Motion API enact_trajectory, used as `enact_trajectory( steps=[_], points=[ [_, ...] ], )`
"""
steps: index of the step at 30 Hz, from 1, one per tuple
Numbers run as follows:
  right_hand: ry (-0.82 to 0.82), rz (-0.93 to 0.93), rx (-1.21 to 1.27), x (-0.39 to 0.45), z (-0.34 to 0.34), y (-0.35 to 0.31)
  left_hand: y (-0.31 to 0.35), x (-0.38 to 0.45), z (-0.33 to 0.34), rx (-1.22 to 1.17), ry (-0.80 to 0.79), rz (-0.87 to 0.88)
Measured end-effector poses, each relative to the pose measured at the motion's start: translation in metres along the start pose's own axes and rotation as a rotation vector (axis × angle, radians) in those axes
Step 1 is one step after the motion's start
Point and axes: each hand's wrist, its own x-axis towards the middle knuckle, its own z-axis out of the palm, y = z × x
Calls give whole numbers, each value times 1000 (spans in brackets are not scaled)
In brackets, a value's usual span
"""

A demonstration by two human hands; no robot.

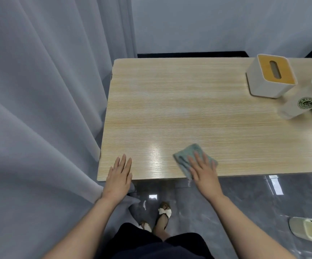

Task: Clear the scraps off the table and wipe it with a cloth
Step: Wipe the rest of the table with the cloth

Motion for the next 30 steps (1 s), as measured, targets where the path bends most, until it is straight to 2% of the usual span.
enact_trajectory(
  steps=[2,4,6,10,13,15,18,20,24,26,28,30],
  points=[
    [43,157,16,-7,-1,-1,0,-2,-1,9,3,2],
    [43,203,-21,-8,5,-24,1,-3,-1,0,5,3],
    [-73,75,-20,-7,6,-61,1,-3,0,4,-1,3],
    [-180,-335,-73,6,22,-100,0,-2,-1,-15,-15,1],
    [-149,-412,-95,19,21,-83,-2,-1,-5,-30,-35,7],
    [-134,-317,-65,25,16,-65,-2,-1,-7,-56,-40,13],
    [-40,-11,-8,27,9,-60,-3,-3,-9,-86,-30,14],
    [-30,6,-31,25,13,-80,-3,-3,-8,-114,-16,12],
    [-148,-358,-62,24,34,-139,-2,-2,-7,-196,43,-25],
    [-190,-484,-63,31,37,-148,-4,-1,-7,-233,72,-59],
    [-209,-523,-69,43,33,-135,-4,-1,-6,-229,82,-57],
    [-166,-456,-100,59,20,-115,-3,0,-5,-181,76,-52]
  ],
)
